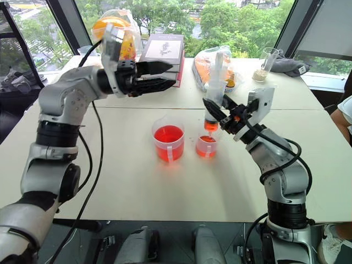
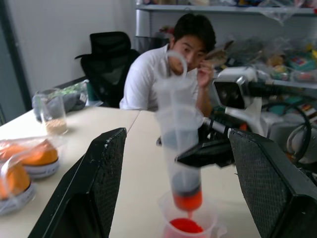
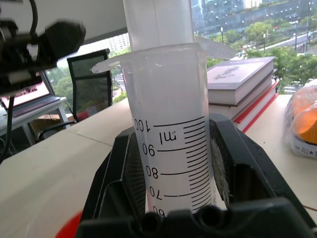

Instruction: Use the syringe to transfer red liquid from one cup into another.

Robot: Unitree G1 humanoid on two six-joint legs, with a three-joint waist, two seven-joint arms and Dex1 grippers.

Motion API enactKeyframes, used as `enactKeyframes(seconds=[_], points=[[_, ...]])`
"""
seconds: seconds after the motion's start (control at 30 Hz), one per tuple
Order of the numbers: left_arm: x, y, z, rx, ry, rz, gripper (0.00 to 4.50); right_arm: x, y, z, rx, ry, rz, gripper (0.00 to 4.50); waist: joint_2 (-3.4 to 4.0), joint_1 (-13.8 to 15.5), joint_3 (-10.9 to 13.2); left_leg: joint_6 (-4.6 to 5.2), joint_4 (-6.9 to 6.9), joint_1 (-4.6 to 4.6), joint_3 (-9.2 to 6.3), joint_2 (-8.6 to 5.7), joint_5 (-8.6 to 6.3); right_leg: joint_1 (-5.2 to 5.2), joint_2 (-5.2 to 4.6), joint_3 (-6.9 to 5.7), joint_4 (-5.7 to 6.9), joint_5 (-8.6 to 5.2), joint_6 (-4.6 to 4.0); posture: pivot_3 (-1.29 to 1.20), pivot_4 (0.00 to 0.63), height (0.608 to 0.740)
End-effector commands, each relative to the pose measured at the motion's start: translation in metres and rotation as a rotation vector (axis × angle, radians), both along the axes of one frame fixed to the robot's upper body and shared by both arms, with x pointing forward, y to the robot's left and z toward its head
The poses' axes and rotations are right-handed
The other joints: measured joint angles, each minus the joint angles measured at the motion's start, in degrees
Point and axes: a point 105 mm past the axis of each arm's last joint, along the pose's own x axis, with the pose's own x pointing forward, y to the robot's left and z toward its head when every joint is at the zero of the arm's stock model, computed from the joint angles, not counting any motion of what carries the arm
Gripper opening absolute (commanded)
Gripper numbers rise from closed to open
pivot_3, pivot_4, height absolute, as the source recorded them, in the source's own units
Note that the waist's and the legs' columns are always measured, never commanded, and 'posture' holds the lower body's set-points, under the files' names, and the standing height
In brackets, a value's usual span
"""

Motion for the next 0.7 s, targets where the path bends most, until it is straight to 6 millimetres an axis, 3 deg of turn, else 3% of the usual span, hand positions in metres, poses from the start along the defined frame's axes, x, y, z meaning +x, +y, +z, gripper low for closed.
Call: enactKeyframes(seconds=[0.03, 0.37, 0.6, 0.7], points=[[-0.004, -0.015, 0.020, -0.023, -0.069, -0.052, 3.37, -0.005, -0.001, 0.011, 0.007, -0.069, -0.011, 1.49, 0.00, 0.0, 0.0, 0.00, -0.01, 0.00, 0.00, 0.00, 0.00, 0.00, 0.00, 0.00, 0.00, 0.00, 0.00, 0.00, 0.150, 0.740], [-0.011, -0.067, 0.010, 0.004, -0.035, -0.207, 3.37, -0.008, 0.006, 0.011, -0.026, -0.078, 0.005, 1.49, -0.01, -0.1, 0.0, 0.00, -0.02, 0.02, -0.04, 0.00, 0.00, 0.00, 0.03, 0.00, 0.01, 0.00, 0.00, 0.00, 0.150, 0.740], [-0.011, -0.083, 0.006, 0.009, -0.034, -0.223, 3.37, -0.009, 0.010, 0.014, -0.031, -0.081, 0.017, 1.49, -0.02, 0.0, 0.0, 0.00, -0.02, 0.00, -0.05, 0.00, 0.00, 0.00, 0.03, 0.00, -0.02, -0.01, 0.00, 0.00, 0.150, 0.740], [-0.011, -0.086, 0.006, -0.003, -0.023, -0.231, 2.53, -0.009, 0.011, 0.014, -0.033, -0.080, 0.020, 1.49, -0.02, -0.1, 0.0, 0.00, -0.02, 0.00, -0.05, 0.00, 0.00, 0.00, 0.03, 0.00, -0.02, -0.01, 0.00, 0.00, 0.150, 0.740]])
